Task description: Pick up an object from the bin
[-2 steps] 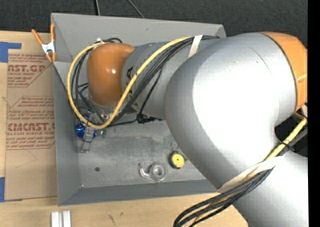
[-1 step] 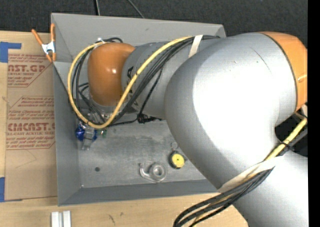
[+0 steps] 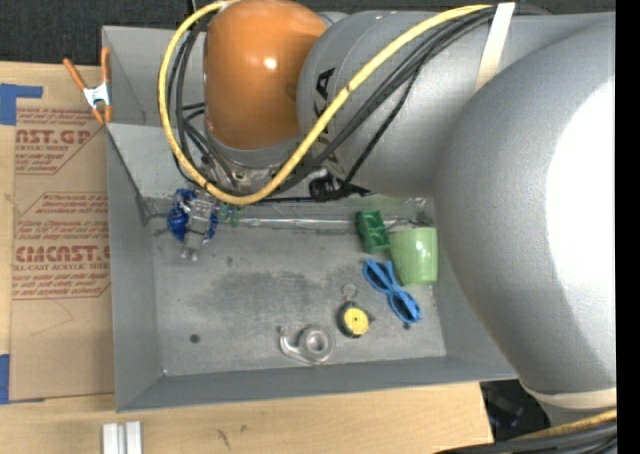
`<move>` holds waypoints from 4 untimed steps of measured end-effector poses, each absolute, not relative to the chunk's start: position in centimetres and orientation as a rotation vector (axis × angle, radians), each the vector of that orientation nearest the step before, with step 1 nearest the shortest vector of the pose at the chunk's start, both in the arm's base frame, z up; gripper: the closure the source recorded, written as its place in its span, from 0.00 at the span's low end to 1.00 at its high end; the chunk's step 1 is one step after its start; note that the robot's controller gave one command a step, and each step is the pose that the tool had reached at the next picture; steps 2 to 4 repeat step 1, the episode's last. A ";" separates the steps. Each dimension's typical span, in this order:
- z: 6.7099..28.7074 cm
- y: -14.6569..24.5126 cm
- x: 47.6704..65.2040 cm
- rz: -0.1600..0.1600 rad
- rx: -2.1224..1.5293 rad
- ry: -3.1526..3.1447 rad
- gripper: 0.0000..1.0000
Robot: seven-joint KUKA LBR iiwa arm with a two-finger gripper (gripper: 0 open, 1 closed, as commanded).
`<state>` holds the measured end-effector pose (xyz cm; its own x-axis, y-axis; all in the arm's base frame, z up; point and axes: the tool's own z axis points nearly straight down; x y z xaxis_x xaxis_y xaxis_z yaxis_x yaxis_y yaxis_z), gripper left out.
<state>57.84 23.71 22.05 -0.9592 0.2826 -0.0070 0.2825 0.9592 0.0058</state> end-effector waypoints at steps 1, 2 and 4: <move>23.2 22.1 57.0 0.002 0.159 3.134 1.00; 23.2 22.1 57.0 0.002 0.159 3.134 1.00; 23.2 22.1 57.0 0.002 0.159 3.134 1.00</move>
Offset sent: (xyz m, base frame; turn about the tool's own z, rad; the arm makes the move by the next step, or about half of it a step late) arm -0.0085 -0.0166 0.0111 -0.1844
